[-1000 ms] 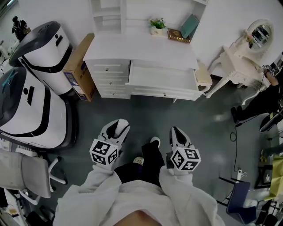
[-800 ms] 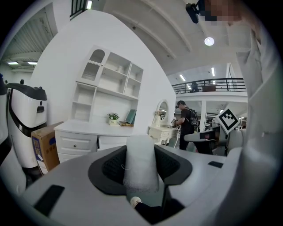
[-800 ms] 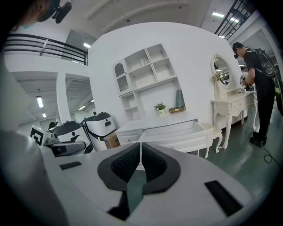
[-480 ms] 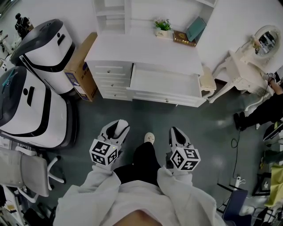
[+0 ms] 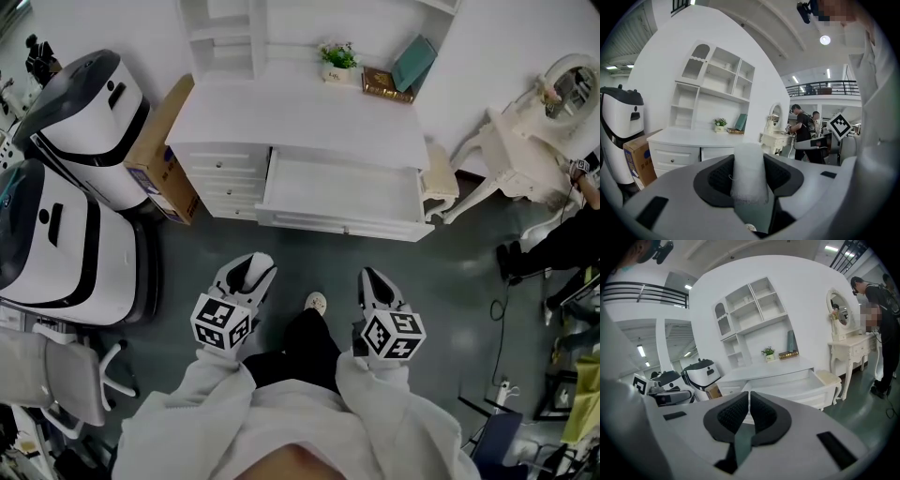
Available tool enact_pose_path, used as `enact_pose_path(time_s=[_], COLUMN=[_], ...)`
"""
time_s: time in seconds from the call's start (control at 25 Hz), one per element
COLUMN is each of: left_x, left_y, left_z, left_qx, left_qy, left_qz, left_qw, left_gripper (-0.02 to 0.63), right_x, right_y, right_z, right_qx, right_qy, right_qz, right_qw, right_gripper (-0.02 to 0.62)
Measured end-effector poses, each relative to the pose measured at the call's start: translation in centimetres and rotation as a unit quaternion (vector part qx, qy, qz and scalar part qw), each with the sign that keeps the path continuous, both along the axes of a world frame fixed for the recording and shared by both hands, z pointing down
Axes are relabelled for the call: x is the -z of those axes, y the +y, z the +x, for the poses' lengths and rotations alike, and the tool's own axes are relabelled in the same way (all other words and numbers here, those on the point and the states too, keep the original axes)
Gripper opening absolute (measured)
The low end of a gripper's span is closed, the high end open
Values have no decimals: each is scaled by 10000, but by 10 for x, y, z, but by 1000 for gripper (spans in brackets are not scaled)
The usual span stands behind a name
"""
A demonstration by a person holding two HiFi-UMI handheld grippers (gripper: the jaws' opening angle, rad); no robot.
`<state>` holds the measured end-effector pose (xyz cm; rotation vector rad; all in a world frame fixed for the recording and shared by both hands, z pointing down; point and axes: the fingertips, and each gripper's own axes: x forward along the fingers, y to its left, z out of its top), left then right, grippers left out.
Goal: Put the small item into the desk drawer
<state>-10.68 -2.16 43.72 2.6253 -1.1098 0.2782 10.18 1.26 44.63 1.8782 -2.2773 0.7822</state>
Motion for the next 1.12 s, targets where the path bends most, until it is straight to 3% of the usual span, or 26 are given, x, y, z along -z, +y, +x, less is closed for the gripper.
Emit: enact_pose_path(time_s=[1.12], left_x=[-6], left_y=[-178], left_z=[99], left_qx=[144], left_qy=[-19], left_qz=[-21], left_qw=[9999], left_gripper=[192], right_x=[-11], right_y=[-182], right_z=[100], right_qx=[241], right_qy=[-35], right_qz=[-86], right_qw=[9997], right_gripper=[38])
